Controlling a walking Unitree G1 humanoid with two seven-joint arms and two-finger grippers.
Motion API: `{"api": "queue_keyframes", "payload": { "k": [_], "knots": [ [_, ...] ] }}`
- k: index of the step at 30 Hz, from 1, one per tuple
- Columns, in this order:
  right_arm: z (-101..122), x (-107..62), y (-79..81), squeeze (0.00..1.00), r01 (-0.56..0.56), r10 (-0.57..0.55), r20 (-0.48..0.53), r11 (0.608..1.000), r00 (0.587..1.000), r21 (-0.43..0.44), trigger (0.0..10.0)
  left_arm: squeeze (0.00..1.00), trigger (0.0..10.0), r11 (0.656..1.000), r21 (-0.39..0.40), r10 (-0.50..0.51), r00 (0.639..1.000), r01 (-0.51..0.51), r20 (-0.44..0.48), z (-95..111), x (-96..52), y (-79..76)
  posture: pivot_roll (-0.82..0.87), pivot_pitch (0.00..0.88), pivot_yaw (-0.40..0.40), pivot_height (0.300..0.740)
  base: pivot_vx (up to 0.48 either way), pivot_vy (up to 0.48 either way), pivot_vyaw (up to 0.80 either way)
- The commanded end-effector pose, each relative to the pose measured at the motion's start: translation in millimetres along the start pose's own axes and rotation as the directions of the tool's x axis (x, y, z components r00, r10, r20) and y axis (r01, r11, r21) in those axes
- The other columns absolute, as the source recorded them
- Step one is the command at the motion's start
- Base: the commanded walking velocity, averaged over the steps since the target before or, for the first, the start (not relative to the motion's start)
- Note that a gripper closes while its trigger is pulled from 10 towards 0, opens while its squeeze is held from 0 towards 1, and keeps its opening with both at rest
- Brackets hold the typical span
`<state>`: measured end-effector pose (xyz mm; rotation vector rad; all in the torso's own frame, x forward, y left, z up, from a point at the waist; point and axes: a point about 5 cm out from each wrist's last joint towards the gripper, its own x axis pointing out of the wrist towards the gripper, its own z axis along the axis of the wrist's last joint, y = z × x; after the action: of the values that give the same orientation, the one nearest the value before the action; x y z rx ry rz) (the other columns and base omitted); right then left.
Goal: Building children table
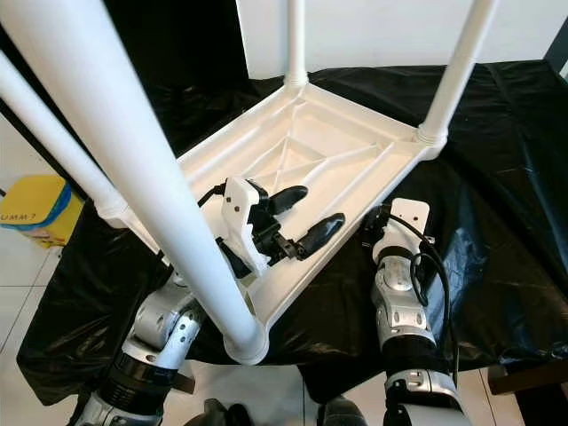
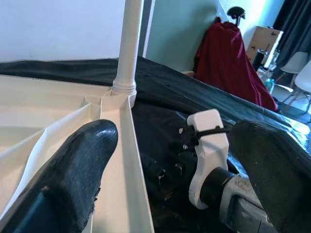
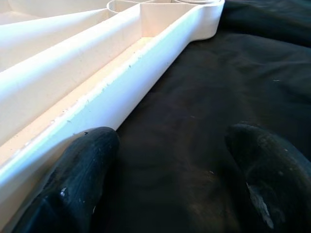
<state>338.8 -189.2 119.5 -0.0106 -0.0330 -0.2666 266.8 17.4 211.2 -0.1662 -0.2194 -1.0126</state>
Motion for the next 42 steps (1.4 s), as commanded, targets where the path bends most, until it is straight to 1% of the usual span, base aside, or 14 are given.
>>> {"api": "queue_keyframes", "payload": {
  "k": [1,11,17,19,21,24,29,31,33,34,35,37,39,42],
  "knots": [
    [10.3,4.7,29.7,0.0,-0.167,0.167,0.043,0.986,0.985,-0.011,10.0,0.0,10.0,0.999,0.018,-0.029,1.0,0.029,0.0,6.2,9.1,-12.0,-0.1,0.114,0.057,0.74,0.0,0.0,0.0],
    [22.7,25.7,32.2,0.0,-0.165,0.167,0.062,0.985,0.984,-0.04,10.0,0.0,10.0,0.999,0.03,0.017,1.0,-0.017,-0.002,9.6,20.8,-12.6,-0.1,0.113,0.071,0.74,0.0,0.0,0.0],
    [23.6,27.2,24.5,0.0,-0.117,0.119,0.075,0.993,0.99,-0.033,10.0,0.0,10.0,0.999,0.034,0.019,1.0,-0.019,-0.015,7.6,20.6,-13.5,-0.1,0.118,0.07,0.74,0.0,0.0,0.0],
    [18.2,20.6,12.1,0.0,-0.095,0.098,0.096,0.995,0.991,-0.036,10.0,0.0,10.0,0.997,0.07,0.033,0.997,-0.029,-0.069,0.5,5.7,-1.8,-0.09,0.126,0.062,0.74,0.0,0.0,0.0],
    [16.0,17.7,7.3,0.0,-0.088,0.092,0.104,0.995,0.99,-0.038,10.0,0.0,10.0,0.996,0.085,0.039,0.995,-0.031,-0.09,-2.0,-0.6,3.2,-0.09,0.127,0.061,0.74,0.0,0.0,0.0],
    [10.1,-0.8,-9.1,0.0,-0.089,0.096,0.138,0.994,0.986,-0.058,10.0,0.0,10.0,0.987,0.156,0.06,0.98,-0.03,-0.189,-9.8,-30.2,28.6,-0.1,0.139,0.058,0.74,0.0,0.0,0.0],
    [9.7,-4.3,-12.1,0.0,-0.093,0.102,0.153,0.994,0.983,-0.061,10.0,0.0,10.0,0.984,0.178,0.06,0.974,-0.021,-0.219,-11.6,-36.9,33.9,-0.1,0.142,0.058,0.74,0.0,0.0,0.0],
    [12.7,-10.0,-15.1,0.0,-0.108,0.117,0.172,0.992,0.978,-0.061,10.0,0.0,10.0,0.98,0.198,0.073,0.965,-0.023,-0.25,-13.9,-44.4,41.9,-0.11,0.145,0.06,0.74,0.0,0.0,0.0],
    [20.9,-25.0,-21.5,0.0,-0.164,0.173,0.213,0.985,0.962,-0.062,10.0,0.0,10.0,0.964,0.267,0.111,0.933,-0.017,-0.342,-21.1,-63.1,62.7,-0.12,0.147,0.06,0.74,0.0,0.0,0.0],
    [20.9,-25.0,-21.5,0.0,-0.164,0.173,0.213,0.985,0.962,-0.062,10.0,0.0,10.0,0.964,0.267,0.111,0.933,-0.017,-0.342,-21.1,-63.1,62.7,-0.12,0.147,0.06,0.74,0.0,0.0,0.0],
    [25.9,-35.4,-24.7,0.0,-0.207,0.217,0.228,0.976,0.949,-0.068,10.0,0.0,10.0,0.948,0.317,0.136,0.904,0.0,-0.406,-25.5,-75.4,76.3,-0.13,0.147,0.061,0.74,0.0,0.0,0.0],
    [26.9,-38.2,-25.3,0.0,-0.221,0.231,0.228,0.973,0.946,-0.071,10.0,0.0,10.0,0.943,0.332,0.144,0.895,0.006,-0.423,-26.7,-78.7,80.1,-0.13,0.147,0.061,0.74,0.0,0.0,0.0],
    [29.1,-44.4,-27.2,0.0,-0.252,0.263,0.225,0.965,0.938,-0.08,10.0,0.0,10.0,0.928,0.37,0.153,0.865,0.041,-0.479,-30.3,-87.5,90.2,-0.14,0.147,0.059,0.74,0.0,0.0,0.0],
    [31.9,-50.0,-28.3,0.0,-0.293,0.307,0.222,0.951,0.925,-0.097,10.0,0.0,10.0,0.925,0.373,0.146,0.841,0.071,-0.521,-31.1,-96.5,100.0,-0.14,0.149,0.055,0.74,0.0,0.0,0.0]
  ]
}}
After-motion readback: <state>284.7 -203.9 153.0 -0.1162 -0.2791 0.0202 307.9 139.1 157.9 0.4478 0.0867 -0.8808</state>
